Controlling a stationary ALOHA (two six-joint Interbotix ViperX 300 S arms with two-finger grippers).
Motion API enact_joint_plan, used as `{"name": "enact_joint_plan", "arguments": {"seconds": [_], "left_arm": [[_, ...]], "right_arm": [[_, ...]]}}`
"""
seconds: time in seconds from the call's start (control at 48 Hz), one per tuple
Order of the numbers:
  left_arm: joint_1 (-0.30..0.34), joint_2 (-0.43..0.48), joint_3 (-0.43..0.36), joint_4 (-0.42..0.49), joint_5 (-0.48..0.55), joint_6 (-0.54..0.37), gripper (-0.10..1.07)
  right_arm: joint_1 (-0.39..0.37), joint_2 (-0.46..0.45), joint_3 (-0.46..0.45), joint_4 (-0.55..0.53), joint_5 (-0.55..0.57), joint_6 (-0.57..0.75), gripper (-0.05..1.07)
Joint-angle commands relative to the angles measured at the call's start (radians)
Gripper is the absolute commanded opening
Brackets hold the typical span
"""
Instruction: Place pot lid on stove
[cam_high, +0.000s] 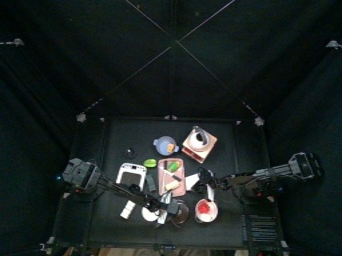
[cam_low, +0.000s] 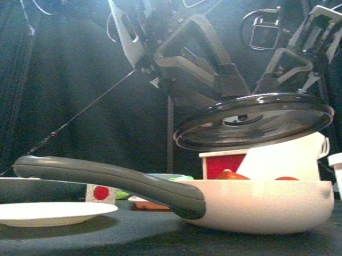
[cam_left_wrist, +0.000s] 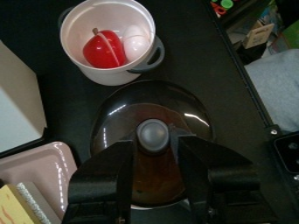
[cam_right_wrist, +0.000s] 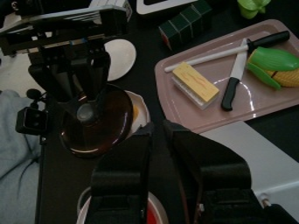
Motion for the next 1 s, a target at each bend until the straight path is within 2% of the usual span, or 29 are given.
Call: {"name": "enact_joint_plan", "arguments": {"seconds": [0.0,0.167,0.354,0.792,0.979], "left_arm": [[0.002,-0.034,-0.015,0.0,-0.003,-0.002,0.69],[0.002,-0.055,-0.006,-0.002,0.008,0.0,0.69],[-0.006,-0.107,0.032,-0.012,0.084,-0.006,0.69],[-0.117,-0.262,0.118,-0.014,0.436,-0.017,0.69],[-0.13,-0.302,0.143,-0.02,0.535,-0.06,0.69]], "right_arm": [[0.002,-0.014,-0.015,0.002,-0.005,0.0,0.61],[0.002,-0.014,-0.015,0.002,-0.005,-0.002,0.61],[0.002,-0.012,-0.015,0.002,-0.005,0.0,0.61],[0.002,-0.009,-0.017,0.002,-0.005,0.0,0.61],[0.002,-0.008,-0.017,0.002,-0.005,-0.002,0.61]]}}
